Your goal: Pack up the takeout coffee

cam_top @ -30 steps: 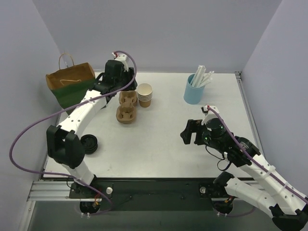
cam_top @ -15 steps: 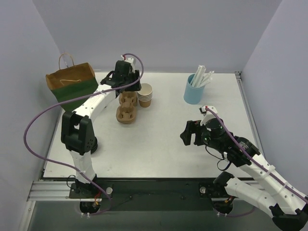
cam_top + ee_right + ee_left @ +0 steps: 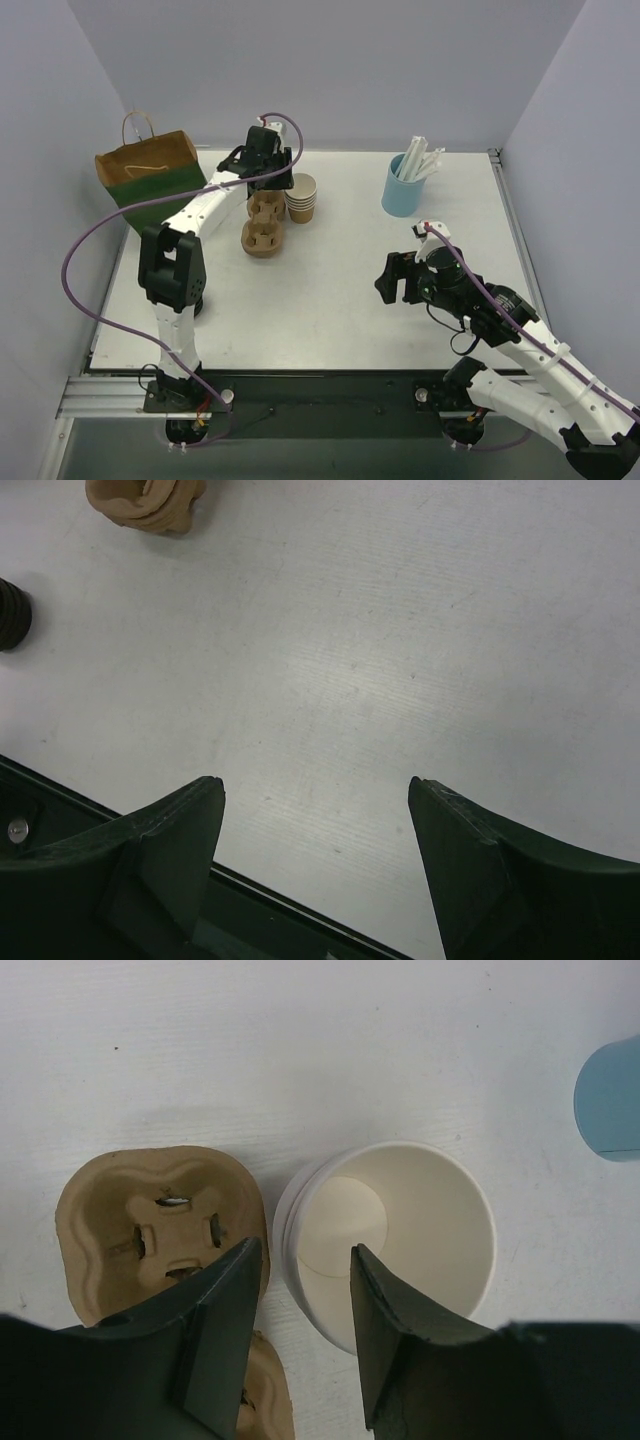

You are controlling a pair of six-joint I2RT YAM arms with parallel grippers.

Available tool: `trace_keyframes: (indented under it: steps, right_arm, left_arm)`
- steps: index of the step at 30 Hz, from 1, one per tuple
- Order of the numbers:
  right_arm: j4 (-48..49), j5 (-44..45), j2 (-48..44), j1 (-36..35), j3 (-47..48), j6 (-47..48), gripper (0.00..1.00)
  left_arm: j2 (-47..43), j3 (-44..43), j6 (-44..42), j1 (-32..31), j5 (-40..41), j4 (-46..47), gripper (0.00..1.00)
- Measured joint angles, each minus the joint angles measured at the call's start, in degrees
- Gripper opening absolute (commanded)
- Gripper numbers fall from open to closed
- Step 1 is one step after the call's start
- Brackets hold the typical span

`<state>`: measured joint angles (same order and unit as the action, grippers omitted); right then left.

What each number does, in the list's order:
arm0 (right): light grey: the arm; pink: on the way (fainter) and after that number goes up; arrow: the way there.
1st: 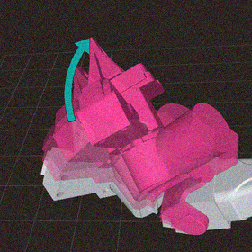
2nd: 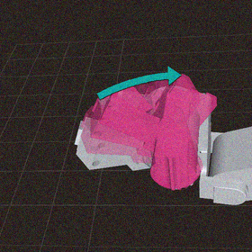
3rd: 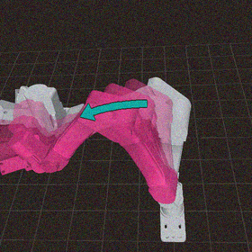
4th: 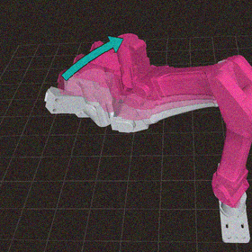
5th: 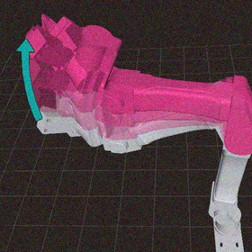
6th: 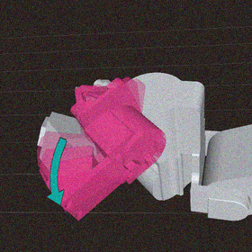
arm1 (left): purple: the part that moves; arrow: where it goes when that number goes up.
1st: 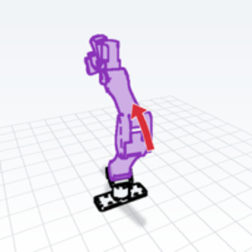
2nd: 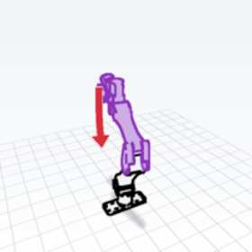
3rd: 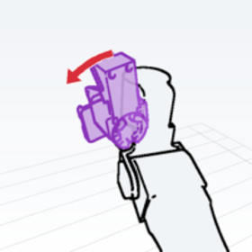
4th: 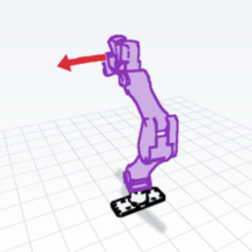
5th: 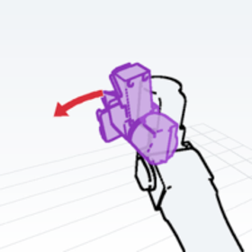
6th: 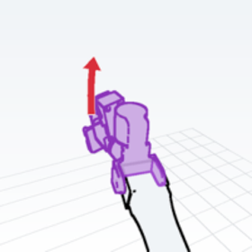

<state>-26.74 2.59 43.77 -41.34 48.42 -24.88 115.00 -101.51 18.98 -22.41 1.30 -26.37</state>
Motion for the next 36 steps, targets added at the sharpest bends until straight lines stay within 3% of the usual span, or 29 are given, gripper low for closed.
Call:
trace_keyframes:
  steps: [8, 17, 32, 34, 35, 36]
  right_arm:
    - [0.00, 0.00, -0.02, 0.00, 0.00, 0.61, 0.73]
    - [0.00, 0.04, -0.07, 0.00, -0.04, 0.96, 0.73]
    - [-0.02, 0.04, -0.46, 0.00, -0.04, 0.90, 0.73]
    - [-0.02, 0.11, -0.61, 0.00, -0.04, 0.90, 0.73]
    - [-0.02, 0.15, -0.61, 0.00, -0.04, 0.90, 0.74]
    - [-0.02, 0.26, -0.61, 0.00, -0.04, 0.87, 0.74]
  left_arm:
    - [0.57, -0.44, -0.50, -0.22, -0.33, -0.22, 0.30]
    - [0.96, -2.16, -1.27, -0.52, -0.92, -1.16, 0.00]
    - [1.53, -8.02, 1.73, -0.17, -7.87, -4.90, 0.00]
    - [2.38, -9.66, 2.97, 0.17, -9.62, -5.73, 0.07]
    - [2.93, -10.43, 3.43, 0.39, -10.36, -6.25, 0.07]
    - [3.37, -10.99, 3.93, 0.55, -10.95, -6.73, 0.00]
